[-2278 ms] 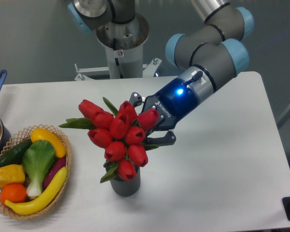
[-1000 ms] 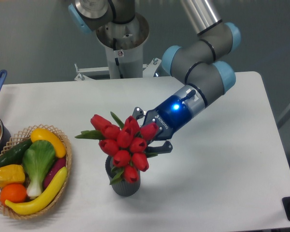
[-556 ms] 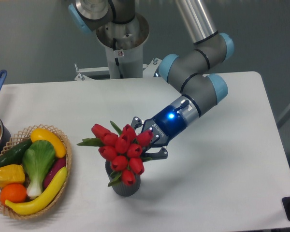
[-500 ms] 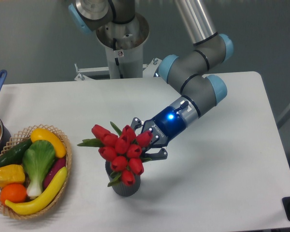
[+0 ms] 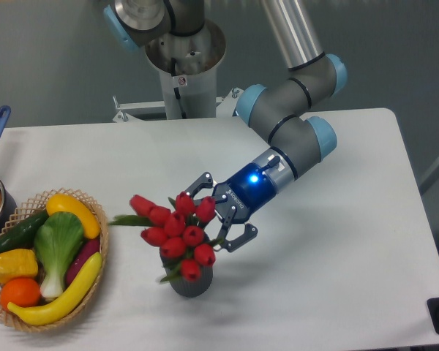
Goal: Insert the flowers into the vase
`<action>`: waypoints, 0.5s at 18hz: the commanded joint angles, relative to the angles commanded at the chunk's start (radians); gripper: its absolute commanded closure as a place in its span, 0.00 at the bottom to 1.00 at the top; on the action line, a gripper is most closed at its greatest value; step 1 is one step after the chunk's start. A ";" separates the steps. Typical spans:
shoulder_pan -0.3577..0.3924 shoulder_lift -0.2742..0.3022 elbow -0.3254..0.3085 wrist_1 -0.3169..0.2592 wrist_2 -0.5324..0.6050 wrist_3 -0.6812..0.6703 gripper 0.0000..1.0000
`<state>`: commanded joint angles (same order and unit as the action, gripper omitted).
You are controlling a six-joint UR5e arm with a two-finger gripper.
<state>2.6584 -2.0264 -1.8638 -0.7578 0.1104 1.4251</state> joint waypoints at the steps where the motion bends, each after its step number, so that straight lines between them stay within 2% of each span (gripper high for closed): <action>1: 0.003 0.002 0.000 0.000 0.003 0.000 0.00; 5: 0.035 0.006 -0.012 0.000 0.005 -0.002 0.00; 9: 0.107 0.034 -0.018 -0.002 0.015 -0.008 0.00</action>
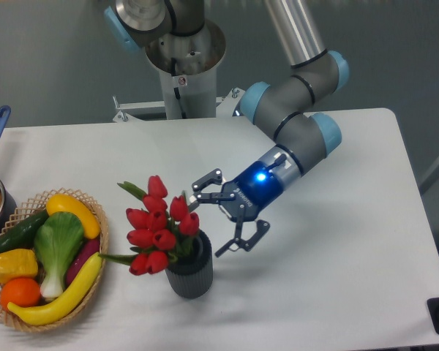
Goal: Insert the flowers into the vase
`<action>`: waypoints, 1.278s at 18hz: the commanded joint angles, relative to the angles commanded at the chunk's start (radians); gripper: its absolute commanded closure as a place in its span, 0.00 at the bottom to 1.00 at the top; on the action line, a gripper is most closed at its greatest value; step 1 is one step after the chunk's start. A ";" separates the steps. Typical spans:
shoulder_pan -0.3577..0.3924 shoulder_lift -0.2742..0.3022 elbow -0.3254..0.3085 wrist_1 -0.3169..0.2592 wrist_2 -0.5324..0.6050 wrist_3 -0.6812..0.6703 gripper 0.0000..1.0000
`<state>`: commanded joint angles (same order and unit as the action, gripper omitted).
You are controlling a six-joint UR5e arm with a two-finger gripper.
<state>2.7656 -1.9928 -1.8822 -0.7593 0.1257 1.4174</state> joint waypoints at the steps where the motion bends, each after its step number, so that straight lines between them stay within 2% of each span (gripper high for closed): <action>1: 0.017 0.011 0.002 0.000 0.011 -0.002 0.00; 4: 0.077 0.029 0.011 -0.002 0.054 -0.003 0.00; 7: 0.126 0.031 0.047 -0.002 0.133 0.000 0.00; 9: 0.150 0.035 0.087 -0.003 0.248 -0.003 0.00; 11: 0.154 0.049 0.123 -0.006 0.392 -0.005 0.00; 14: 0.152 0.060 0.167 -0.011 0.543 -0.031 0.00; 17: 0.146 0.063 0.221 -0.032 0.808 -0.041 0.00; 19: 0.144 0.052 0.253 -0.089 0.928 -0.040 0.00; 23: 0.121 0.034 0.351 -0.292 1.136 -0.032 0.00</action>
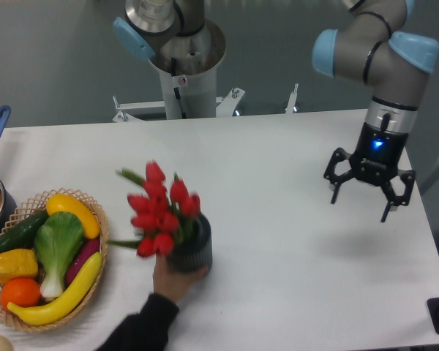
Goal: Insert the flowers into the vase
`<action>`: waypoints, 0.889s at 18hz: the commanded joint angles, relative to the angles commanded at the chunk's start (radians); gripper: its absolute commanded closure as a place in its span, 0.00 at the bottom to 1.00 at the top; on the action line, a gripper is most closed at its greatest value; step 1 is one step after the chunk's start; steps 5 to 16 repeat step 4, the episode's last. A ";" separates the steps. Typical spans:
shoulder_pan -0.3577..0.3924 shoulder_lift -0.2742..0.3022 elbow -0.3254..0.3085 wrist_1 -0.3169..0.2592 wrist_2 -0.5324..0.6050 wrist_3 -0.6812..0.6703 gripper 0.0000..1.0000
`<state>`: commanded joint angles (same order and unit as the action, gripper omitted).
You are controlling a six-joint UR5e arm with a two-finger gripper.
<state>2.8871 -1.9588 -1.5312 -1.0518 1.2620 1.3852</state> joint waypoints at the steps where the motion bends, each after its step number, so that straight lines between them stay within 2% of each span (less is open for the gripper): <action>1: -0.014 -0.015 0.041 -0.064 0.064 0.000 0.00; 3: -0.031 -0.032 0.078 -0.111 0.132 0.002 0.00; 16: -0.034 -0.034 0.086 -0.114 0.157 0.000 0.00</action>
